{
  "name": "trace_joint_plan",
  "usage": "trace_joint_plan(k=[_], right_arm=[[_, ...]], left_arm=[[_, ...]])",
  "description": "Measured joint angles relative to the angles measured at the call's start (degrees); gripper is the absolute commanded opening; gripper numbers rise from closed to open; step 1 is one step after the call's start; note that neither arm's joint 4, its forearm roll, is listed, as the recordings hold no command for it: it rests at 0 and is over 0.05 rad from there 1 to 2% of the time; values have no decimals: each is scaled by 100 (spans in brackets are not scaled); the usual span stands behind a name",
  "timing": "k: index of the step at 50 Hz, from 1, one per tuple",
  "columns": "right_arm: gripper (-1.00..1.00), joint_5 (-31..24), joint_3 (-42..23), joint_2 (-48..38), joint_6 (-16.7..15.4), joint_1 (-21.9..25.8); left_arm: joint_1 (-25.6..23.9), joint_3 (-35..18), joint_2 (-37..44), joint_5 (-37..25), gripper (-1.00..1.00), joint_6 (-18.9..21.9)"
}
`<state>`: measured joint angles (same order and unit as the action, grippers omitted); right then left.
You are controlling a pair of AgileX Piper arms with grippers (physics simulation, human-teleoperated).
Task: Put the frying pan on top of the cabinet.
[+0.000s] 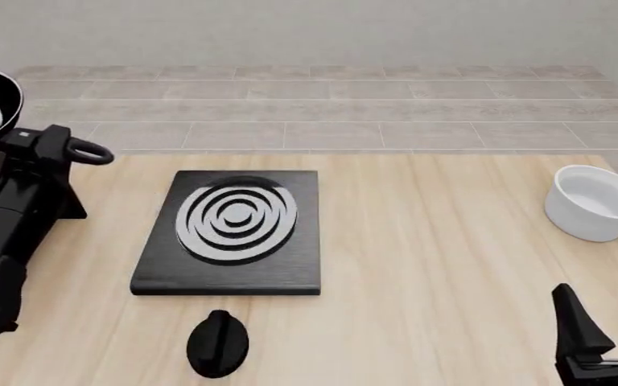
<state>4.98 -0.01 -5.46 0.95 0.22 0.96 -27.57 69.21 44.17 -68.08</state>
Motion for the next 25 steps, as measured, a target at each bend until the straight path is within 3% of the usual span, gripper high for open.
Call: trace_joint_plan(k=[25], right_arm=[[100, 17, 0, -19, -32, 21]], left_arm=[[266, 372, 132, 367, -100, -236]])
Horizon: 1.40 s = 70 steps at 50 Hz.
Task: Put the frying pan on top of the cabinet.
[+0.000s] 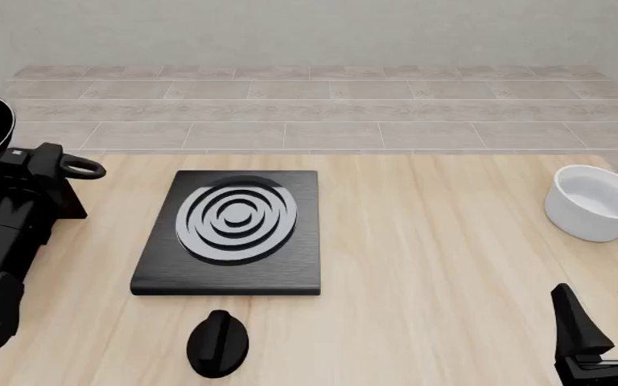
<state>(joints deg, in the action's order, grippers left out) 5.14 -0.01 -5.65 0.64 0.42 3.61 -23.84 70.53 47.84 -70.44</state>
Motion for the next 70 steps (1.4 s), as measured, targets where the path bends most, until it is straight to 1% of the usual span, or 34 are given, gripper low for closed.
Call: trace_joint_plan(k=[19, 29, 70], right_arm=[[100, -109, -1, 110, -38, 17], [100, -75, -6, 68, -70, 32], [100, -64, -4, 46, -76, 53]], left_arm=[[99, 184, 136, 252, -100, -70], [156, 271, 251, 409, -100, -112], [466, 501, 1060, 1217, -100, -261]])
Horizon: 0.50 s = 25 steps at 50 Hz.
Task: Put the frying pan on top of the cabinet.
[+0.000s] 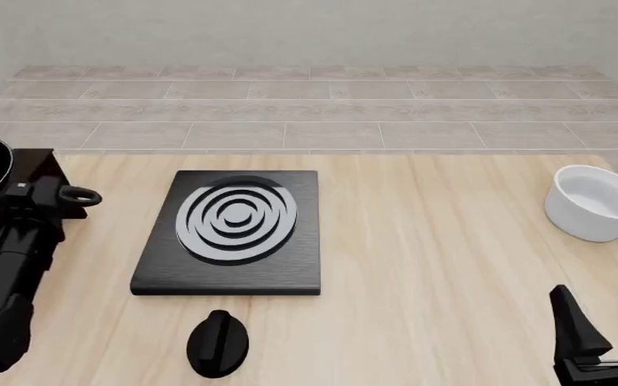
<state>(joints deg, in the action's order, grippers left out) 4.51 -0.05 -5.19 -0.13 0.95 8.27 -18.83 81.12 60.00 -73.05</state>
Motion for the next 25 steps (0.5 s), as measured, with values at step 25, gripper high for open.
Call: trace_joint_plan(k=[25], right_arm=[[100, 8, 2, -17, -24, 16]], left_arm=[[76, 113, 386, 376, -100, -40]])
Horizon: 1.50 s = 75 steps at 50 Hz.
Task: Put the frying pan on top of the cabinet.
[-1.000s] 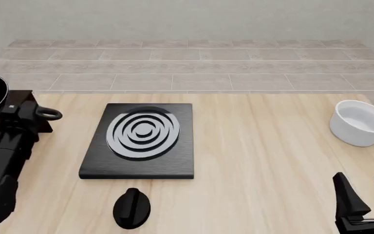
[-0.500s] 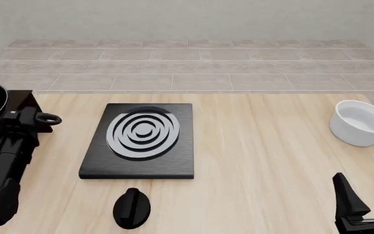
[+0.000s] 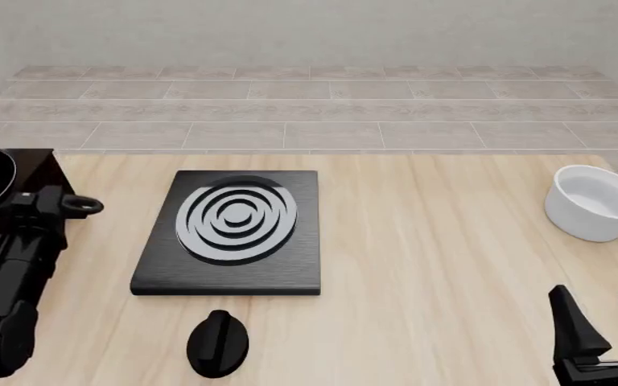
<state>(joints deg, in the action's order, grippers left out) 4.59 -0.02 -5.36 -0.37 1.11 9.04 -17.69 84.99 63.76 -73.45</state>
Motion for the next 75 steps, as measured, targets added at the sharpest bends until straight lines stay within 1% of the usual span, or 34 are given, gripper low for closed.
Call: trace_joint_plan(k=[26, 27, 57, 75], right_arm=[[100, 20, 1, -24, -17, 13], [100, 19, 1, -22, -17, 14], [100, 10, -1, -26, -47, 32], [100, 60, 1, -76, -69, 43]], left_arm=[[51, 67, 184, 337, -100, -42], [54, 70, 191, 349, 100, -46], [283, 166, -4, 359, 100, 48], [332, 507, -480, 225, 100, -14]])
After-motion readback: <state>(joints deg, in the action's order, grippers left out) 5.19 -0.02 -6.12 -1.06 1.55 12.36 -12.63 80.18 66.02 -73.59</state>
